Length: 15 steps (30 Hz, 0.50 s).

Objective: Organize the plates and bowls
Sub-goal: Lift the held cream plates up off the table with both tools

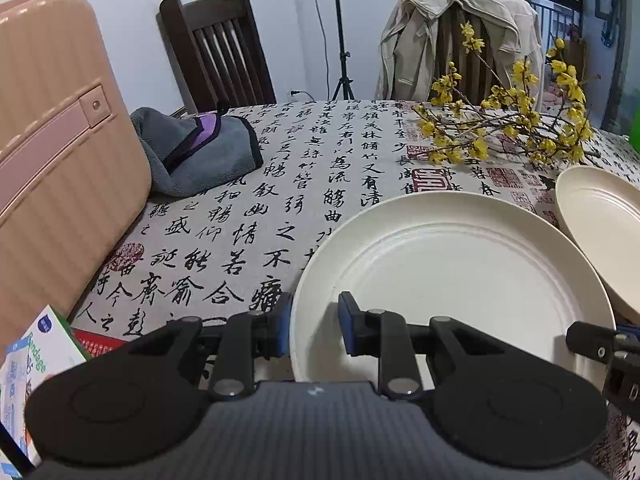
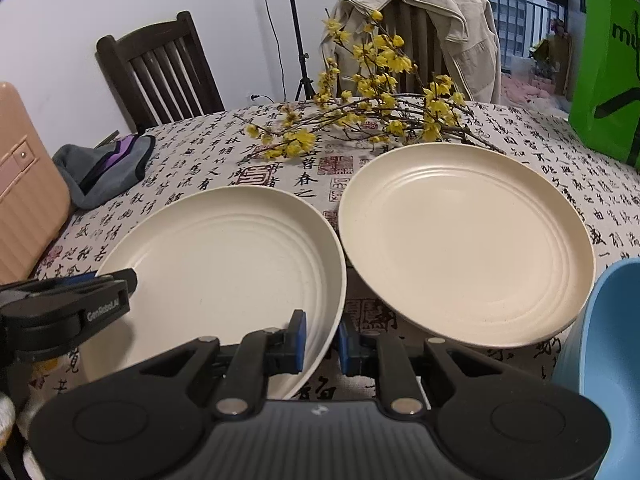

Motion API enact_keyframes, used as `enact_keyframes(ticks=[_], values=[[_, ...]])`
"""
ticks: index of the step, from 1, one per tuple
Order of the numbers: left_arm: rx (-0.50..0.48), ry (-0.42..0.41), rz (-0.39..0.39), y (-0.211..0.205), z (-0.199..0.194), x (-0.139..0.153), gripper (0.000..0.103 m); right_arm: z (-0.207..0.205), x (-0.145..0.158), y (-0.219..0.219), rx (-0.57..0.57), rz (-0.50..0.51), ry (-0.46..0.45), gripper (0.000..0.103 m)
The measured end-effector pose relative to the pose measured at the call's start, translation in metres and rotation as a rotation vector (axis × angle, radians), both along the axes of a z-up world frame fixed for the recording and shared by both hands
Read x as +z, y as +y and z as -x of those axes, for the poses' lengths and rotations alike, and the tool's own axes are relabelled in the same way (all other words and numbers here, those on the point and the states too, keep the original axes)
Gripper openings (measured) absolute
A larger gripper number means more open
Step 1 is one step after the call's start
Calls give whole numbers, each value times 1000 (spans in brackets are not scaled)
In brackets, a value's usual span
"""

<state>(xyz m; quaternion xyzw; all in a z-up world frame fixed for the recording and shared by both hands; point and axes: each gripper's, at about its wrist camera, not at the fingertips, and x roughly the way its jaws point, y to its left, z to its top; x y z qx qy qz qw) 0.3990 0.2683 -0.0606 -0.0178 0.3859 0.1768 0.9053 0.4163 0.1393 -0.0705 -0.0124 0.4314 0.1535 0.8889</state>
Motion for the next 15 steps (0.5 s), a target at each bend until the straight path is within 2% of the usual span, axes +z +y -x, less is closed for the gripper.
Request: enact_keyframes(ticks=[3,15], values=[[2,-2,12,1,0,1,25,4,0,5,16,47,-36,17],[0,-9,-12,-4,2,4,25,9,6,6,29,68,-91,17]])
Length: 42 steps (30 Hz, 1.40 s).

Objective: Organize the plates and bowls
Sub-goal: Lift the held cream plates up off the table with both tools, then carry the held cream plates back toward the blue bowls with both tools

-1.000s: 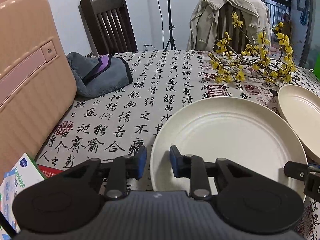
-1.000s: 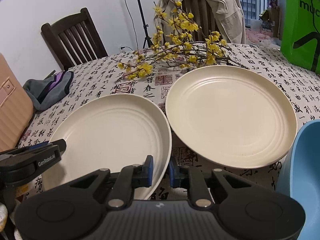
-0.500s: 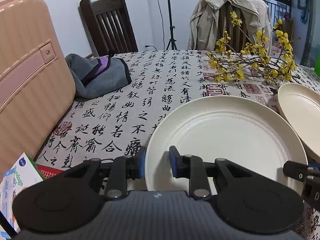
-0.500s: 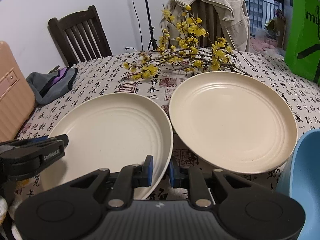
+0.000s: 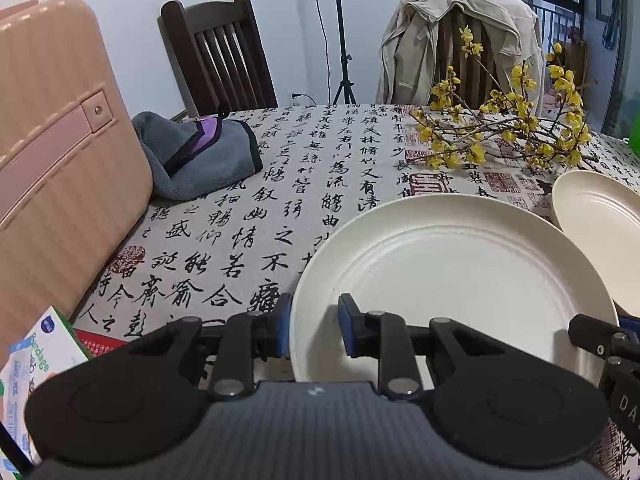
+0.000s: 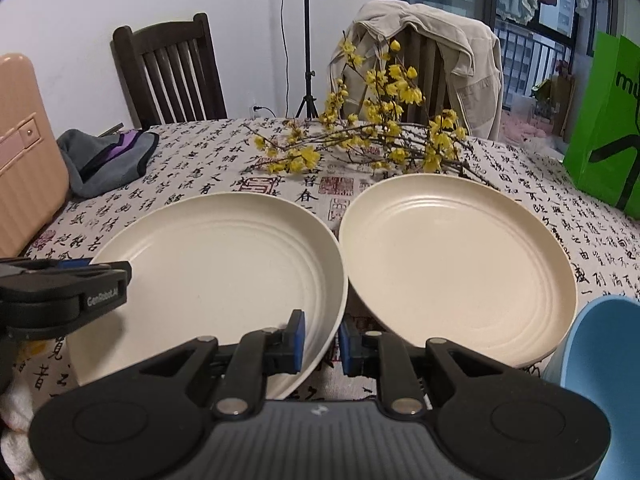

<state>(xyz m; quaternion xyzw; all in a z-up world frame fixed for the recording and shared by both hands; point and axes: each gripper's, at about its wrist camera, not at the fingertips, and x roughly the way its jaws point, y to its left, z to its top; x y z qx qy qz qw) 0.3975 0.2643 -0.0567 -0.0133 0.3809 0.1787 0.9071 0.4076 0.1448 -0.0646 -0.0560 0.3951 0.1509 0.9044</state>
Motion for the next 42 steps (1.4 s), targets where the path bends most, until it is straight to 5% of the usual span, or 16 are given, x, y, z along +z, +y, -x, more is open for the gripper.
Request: enact_keyframes(ticks=[42], values=[[-29,-200,46,-11,26,49,25,15,42,-26,-21,-79,-121,17]])
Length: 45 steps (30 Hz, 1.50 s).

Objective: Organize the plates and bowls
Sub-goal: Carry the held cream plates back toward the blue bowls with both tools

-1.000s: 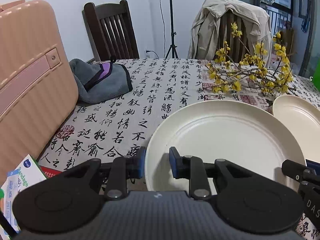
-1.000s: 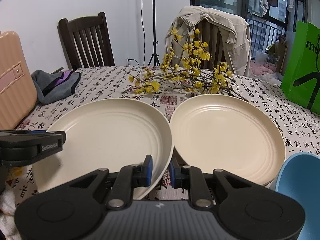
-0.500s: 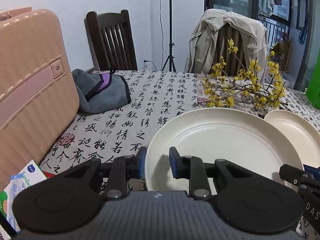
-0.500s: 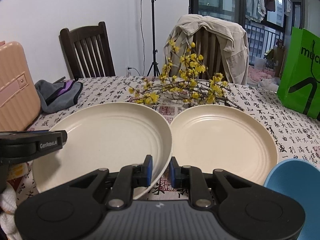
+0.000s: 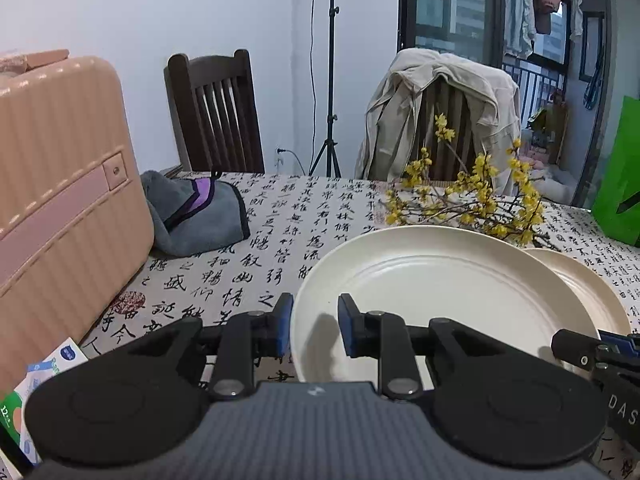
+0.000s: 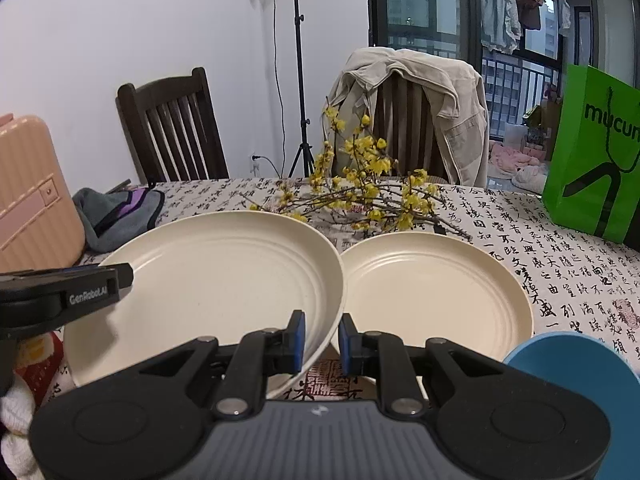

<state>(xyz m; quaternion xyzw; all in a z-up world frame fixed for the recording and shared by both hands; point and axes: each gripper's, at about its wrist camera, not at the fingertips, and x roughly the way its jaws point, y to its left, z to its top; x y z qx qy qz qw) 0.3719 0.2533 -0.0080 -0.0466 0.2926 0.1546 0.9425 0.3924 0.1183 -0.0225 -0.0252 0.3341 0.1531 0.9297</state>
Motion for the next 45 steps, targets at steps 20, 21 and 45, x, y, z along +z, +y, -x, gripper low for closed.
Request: enact_keyframes(ticks=[20,21,45], values=[[-46,-97,-10,-20,17,25,25,10,26,-27,-12,-41,-63,17],[-50,-101,-10,-21,18,27,25,10,27,-29,-13,-45,-63,17],[-131,-170,-10,-59,33,40,25,32,45,-76,-55,-74,-127,16]])
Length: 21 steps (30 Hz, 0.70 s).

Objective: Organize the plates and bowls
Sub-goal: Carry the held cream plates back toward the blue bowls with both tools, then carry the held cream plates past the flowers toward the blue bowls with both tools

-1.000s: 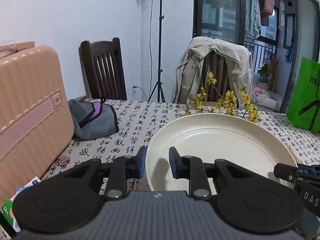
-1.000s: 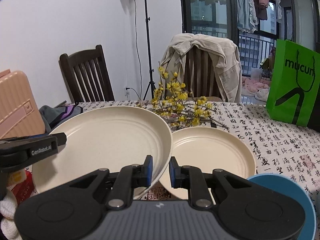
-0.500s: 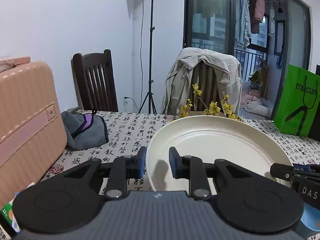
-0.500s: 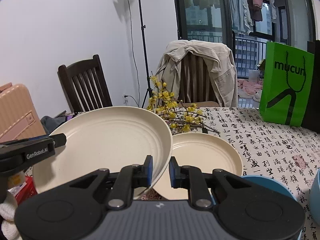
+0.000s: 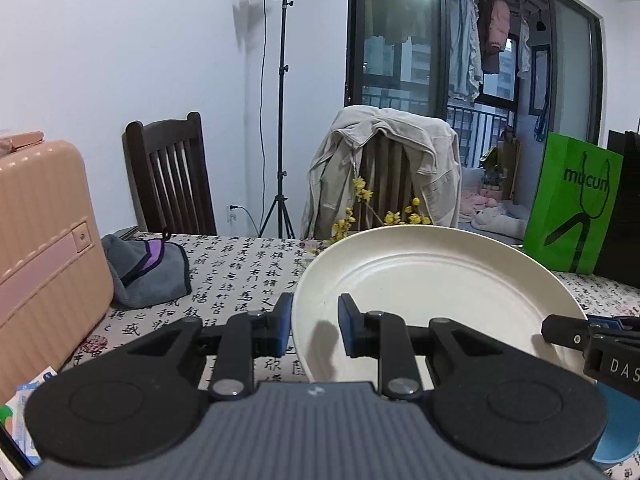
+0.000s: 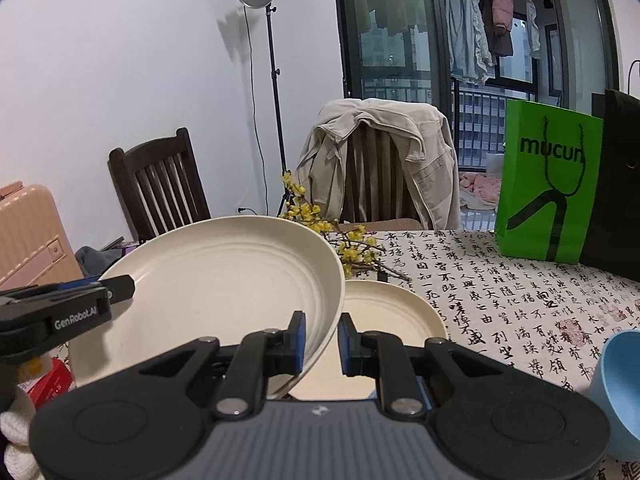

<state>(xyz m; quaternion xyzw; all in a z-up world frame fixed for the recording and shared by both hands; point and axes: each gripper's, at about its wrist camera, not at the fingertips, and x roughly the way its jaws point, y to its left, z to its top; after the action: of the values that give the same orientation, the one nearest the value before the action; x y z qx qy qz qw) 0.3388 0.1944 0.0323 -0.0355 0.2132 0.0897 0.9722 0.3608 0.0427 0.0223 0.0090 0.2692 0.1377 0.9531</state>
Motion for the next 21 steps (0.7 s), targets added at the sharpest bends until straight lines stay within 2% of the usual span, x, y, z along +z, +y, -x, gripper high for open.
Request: enact_keyframes(ticks=[21], values=[[-43,-64,-25,-37,19,9,25,27,12,-40,-38,-55,-38,16]])
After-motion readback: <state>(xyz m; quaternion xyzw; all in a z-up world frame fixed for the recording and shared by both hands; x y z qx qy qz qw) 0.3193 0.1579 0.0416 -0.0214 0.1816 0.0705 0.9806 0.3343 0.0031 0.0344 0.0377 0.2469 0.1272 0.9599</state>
